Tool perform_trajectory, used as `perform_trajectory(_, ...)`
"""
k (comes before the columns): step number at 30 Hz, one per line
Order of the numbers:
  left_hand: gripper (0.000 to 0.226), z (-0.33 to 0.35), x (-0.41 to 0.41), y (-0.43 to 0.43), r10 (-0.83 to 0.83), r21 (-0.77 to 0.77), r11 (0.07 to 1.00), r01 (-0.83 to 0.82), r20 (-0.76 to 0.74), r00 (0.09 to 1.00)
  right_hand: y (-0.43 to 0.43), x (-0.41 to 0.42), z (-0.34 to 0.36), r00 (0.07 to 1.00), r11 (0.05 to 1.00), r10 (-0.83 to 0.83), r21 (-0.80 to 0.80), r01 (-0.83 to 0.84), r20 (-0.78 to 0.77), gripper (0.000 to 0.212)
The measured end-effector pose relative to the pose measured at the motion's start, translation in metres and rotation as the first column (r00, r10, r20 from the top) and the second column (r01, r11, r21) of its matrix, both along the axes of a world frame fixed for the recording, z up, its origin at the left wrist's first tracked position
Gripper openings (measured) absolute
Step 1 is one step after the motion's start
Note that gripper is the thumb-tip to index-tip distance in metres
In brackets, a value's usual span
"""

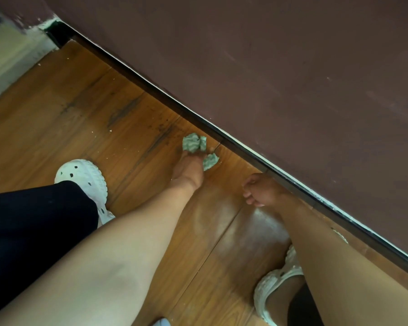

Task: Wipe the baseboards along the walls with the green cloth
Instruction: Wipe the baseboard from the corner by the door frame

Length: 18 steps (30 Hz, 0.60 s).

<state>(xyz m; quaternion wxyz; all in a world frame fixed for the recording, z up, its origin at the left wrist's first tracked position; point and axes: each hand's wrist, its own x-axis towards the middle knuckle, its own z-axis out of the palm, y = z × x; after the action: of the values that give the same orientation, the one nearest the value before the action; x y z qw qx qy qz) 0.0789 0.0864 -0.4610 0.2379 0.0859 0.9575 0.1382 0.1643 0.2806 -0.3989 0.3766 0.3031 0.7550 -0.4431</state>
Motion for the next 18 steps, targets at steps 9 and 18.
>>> perform_trajectory(9,0.028,0.000,0.011,0.013,-0.141,0.273,0.957,0.095,0.153,0.978,-0.008,-0.006,-0.002,0.999,1.000,0.013,-0.021,-0.014,-0.038,0.015)
perform_trajectory(18,0.033,0.031,-0.071,0.014,0.567,0.488,-0.175,-0.855,0.760,0.318,-0.012,-0.017,-0.002,0.999,0.999,0.024,-0.033,-0.025,-0.042,0.020)
